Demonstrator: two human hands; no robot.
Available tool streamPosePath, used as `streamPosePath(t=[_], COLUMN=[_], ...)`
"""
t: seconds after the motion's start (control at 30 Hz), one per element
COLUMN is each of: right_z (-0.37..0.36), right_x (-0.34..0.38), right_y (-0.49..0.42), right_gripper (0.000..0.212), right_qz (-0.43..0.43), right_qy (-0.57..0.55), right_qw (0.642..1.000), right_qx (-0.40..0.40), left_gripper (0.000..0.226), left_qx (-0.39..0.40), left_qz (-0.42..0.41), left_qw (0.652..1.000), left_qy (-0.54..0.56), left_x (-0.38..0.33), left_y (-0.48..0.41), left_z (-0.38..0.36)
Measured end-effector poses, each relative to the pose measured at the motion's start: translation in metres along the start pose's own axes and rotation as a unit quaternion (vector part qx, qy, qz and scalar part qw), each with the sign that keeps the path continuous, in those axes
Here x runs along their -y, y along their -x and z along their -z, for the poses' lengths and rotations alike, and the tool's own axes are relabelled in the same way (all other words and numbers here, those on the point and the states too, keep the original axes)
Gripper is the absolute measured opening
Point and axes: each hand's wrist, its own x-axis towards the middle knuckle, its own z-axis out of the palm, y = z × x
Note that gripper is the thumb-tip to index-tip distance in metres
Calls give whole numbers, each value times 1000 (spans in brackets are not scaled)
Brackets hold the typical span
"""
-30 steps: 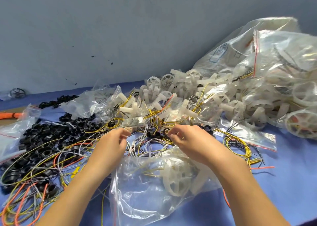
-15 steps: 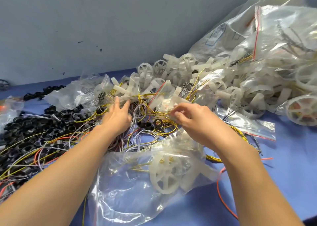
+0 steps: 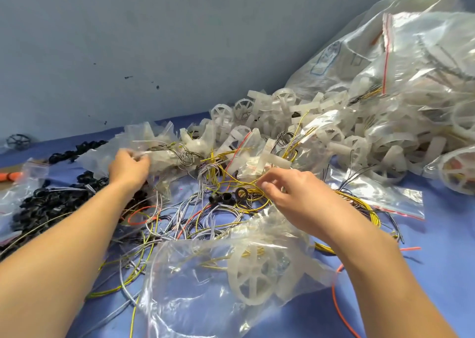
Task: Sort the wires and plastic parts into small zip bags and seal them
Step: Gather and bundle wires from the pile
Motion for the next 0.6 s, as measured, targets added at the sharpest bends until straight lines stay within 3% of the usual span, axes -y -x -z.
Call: streamPosePath(t=[0.1,0.23,0.37,0.5,0.6], right_z=[0,-3,-9,-14,-16], right_x=[3,7,11,16,18], right_y=[0,-1,-3,-3,-2], right_gripper=[25,23,23,26,26], right_qz=[-1,3,-3,7,15], right_qy=[3,-7,-7,-10,-8], right_qw=[1000,1000,1000,999,998], right_qx=[8,13,24,47,55], left_gripper=[20,24,34,43,61], left_qx=[-10,69,126,142,93], left_qz=[106,198,175,97,121], left_qw=[992,973,976,976,975], left_qy=[70,95,28,-133,-164], left_x=[12,26,34,36,27], left_y=[-15,-19,-15,-16,-15], left_z=[20,33,40,48,54])
